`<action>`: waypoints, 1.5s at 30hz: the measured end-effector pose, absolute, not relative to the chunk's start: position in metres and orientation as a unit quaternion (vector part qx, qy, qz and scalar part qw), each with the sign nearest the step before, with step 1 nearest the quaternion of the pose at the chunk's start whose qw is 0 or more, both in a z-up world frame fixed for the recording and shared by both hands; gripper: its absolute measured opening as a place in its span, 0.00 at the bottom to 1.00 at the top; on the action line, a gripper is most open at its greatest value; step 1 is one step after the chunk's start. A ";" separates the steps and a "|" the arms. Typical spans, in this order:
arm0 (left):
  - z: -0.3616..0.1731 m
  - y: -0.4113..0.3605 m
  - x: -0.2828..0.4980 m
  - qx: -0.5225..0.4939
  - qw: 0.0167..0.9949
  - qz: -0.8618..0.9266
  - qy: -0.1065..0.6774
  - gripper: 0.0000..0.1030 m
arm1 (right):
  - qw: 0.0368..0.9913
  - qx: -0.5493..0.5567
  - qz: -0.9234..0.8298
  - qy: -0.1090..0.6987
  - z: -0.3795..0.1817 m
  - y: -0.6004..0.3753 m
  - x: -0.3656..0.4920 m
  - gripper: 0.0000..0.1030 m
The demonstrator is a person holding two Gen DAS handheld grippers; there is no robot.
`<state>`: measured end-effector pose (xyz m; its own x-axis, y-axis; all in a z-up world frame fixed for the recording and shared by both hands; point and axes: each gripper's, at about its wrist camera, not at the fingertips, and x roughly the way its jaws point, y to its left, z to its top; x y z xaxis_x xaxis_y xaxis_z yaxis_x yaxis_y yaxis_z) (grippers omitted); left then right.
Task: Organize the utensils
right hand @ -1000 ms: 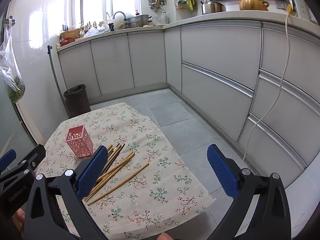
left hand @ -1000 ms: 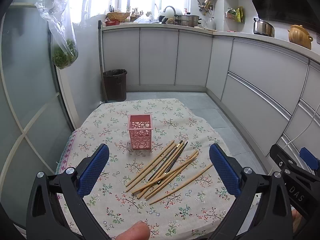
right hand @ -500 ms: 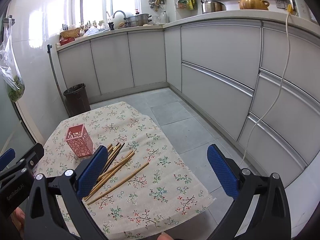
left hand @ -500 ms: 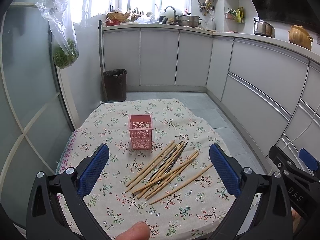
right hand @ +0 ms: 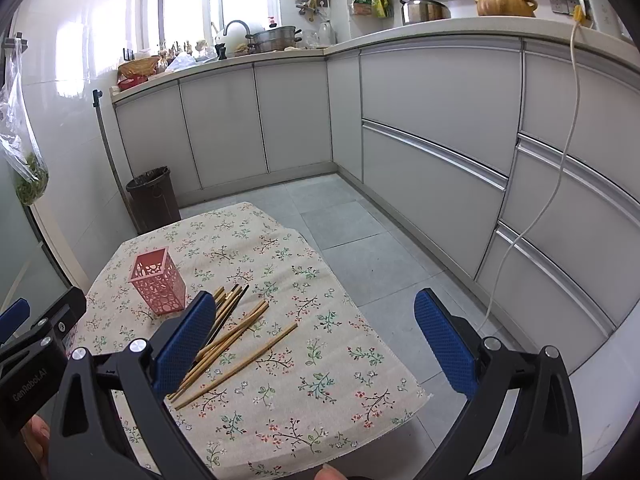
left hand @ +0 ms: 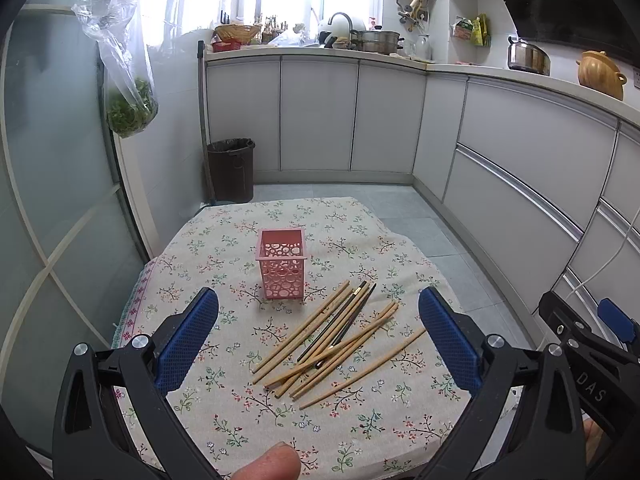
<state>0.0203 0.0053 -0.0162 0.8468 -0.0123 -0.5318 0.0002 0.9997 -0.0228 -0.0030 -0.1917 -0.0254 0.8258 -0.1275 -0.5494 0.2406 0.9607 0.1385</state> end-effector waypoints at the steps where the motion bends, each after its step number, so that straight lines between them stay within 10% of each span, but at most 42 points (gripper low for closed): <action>1: -0.016 0.005 0.020 -0.010 0.961 -0.003 0.277 0.93 | 0.950 0.101 -0.097 0.279 -0.026 -0.192 -0.003 0.94; 19: -0.029 0.005 0.030 -0.006 0.950 -0.003 0.312 0.93 | 0.942 0.124 -0.089 0.299 -0.030 -0.199 0.000 0.94; 45: -0.143 -0.068 0.263 0.035 0.761 -0.175 0.624 0.89 | 0.750 0.472 0.024 0.464 -0.123 -0.264 0.056 0.94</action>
<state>0.2626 -0.0680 -0.1430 0.1605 -0.2232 -0.9615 0.3102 0.9362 -0.1655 0.0559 -0.2638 -0.1228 0.5687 0.4732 -0.6728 0.4017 0.5541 0.7291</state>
